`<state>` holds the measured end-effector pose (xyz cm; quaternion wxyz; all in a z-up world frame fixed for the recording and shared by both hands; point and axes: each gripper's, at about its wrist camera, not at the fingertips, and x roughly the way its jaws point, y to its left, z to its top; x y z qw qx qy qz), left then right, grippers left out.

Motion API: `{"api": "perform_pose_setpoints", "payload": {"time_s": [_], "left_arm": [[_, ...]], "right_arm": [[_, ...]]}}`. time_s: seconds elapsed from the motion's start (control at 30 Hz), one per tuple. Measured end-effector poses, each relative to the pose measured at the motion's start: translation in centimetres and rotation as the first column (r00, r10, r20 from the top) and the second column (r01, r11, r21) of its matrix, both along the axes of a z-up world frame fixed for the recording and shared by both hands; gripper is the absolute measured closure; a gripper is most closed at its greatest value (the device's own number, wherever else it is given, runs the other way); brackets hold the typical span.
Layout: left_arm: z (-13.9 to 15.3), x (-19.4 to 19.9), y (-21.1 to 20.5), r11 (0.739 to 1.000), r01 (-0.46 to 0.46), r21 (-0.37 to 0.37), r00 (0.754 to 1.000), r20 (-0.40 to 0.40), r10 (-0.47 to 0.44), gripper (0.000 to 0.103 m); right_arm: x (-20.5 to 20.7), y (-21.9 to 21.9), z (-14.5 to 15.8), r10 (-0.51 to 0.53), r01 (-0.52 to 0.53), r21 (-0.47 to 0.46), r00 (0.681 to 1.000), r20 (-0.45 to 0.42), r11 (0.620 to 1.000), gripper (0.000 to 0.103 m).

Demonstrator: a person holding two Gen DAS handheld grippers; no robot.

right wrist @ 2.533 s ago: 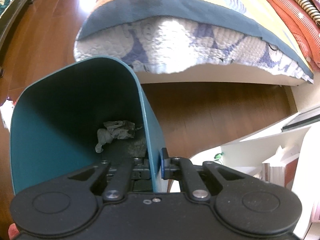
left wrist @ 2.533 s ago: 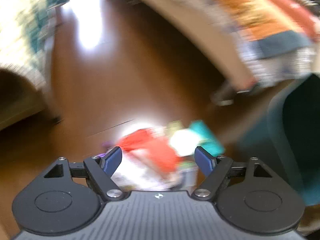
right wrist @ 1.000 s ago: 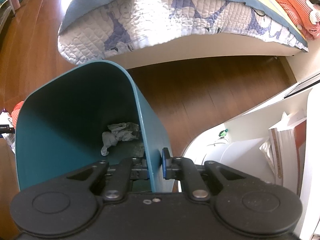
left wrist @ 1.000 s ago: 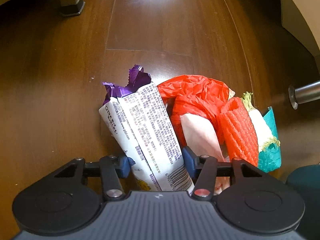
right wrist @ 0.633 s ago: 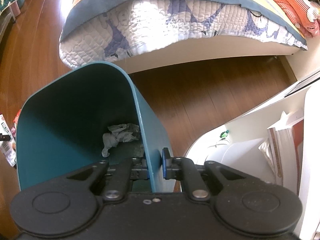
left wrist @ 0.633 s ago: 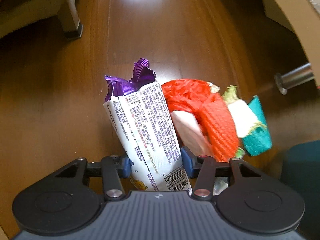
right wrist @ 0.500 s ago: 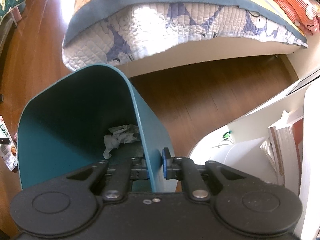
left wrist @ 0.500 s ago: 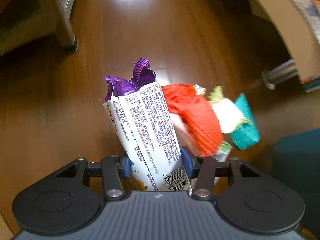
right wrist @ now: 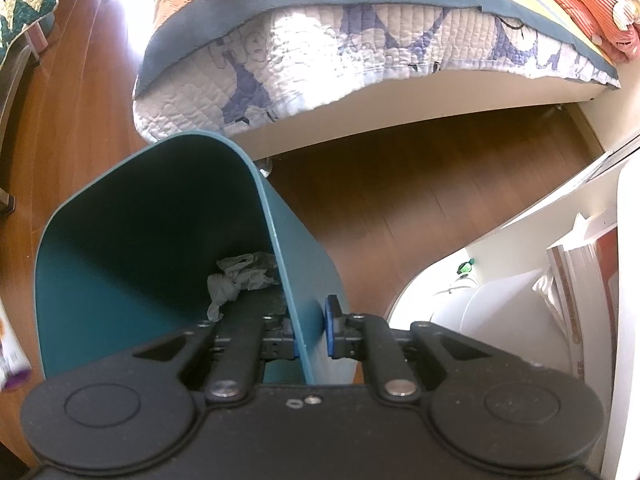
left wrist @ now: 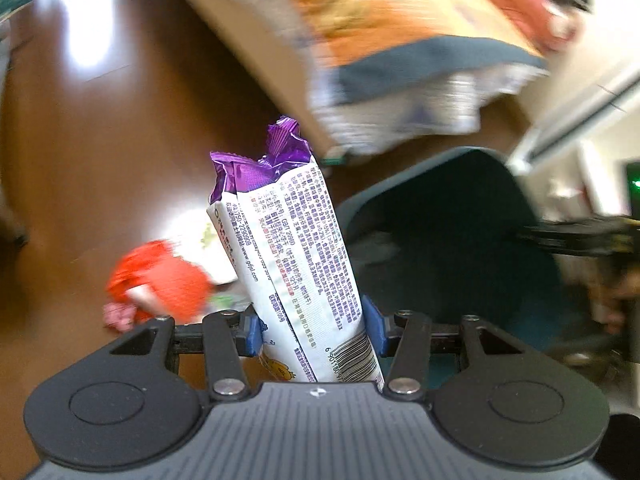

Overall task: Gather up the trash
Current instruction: 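Carry the snack bag into the teal wastebasket and open the left gripper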

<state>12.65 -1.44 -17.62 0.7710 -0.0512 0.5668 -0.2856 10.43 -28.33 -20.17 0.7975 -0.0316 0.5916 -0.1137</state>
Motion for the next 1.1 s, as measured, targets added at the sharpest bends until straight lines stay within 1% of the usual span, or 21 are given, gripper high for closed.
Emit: {"api": "perform_pose_setpoints", "payload": {"time_s": [0.07, 0.13, 0.23, 0.37, 0.5, 0.57, 0.77, 0.93, 1.03, 1.1], "left_arm": [[1.0, -0.7, -2.5, 0.996, 0.071, -0.054, 0.997, 0.0, -0.072, 0.055], [0.9, -0.9, -4.8, 0.99, 0.114, -0.079, 0.993, -0.026, -0.117, 0.054], [-0.5, -1.6, -9.1, 0.982, 0.183, -0.045, 0.982, -0.042, -0.185, 0.055], [-2.4, -2.2, -12.6, 0.967, 0.251, -0.037, 0.965, -0.065, -0.253, 0.055], [-4.5, -1.9, -14.8, 0.966, 0.258, -0.016, 0.961, -0.1, -0.258, 0.054], [-5.2, -1.9, -15.5, 0.966, 0.259, 0.009, 0.961, -0.108, -0.256, 0.054], [-5.9, -2.5, -16.4, 0.964, 0.265, 0.025, 0.963, -0.058, -0.264, 0.047], [-5.7, -3.2, -16.9, 0.964, 0.266, 0.013, 0.964, -0.026, -0.266, 0.036], [-5.6, -2.7, -17.1, 0.964, 0.264, 0.018, 0.965, -0.002, -0.264, 0.031], [-5.3, -2.4, -16.4, 0.967, 0.255, 0.013, 0.967, -0.002, -0.255, 0.031]], "right_arm": [[0.0, 0.0, 0.0, 0.004, -0.004, 0.0, 1.0, -0.001, 1.0, 0.093], [0.0, 0.2, -0.1, 0.009, -0.009, -0.006, 1.0, -0.003, 1.0, 0.093], [-0.2, 0.5, 0.0, 0.02, -0.02, -0.014, 1.0, 0.002, 1.0, 0.092], [-0.4, 0.8, 0.4, 0.032, -0.032, -0.014, 0.999, 0.012, 0.999, 0.093], [-0.5, 0.9, 0.8, 0.029, -0.029, -0.008, 0.999, 0.02, 1.0, 0.093], [-0.6, 0.8, 0.8, 0.029, -0.029, -0.008, 0.999, 0.021, 1.0, 0.093], [-0.8, 0.8, 0.7, 0.023, -0.023, -0.015, 0.999, 0.025, 1.0, 0.093], [-1.0, 0.6, 0.6, 0.004, -0.003, -0.013, 1.0, 0.027, 1.0, 0.093], [-1.0, 0.4, 0.4, -0.006, 0.007, -0.014, 1.0, 0.03, 1.0, 0.093], [-0.9, 0.3, 0.2, -0.016, 0.016, -0.013, 0.999, 0.032, 1.0, 0.093]]}}
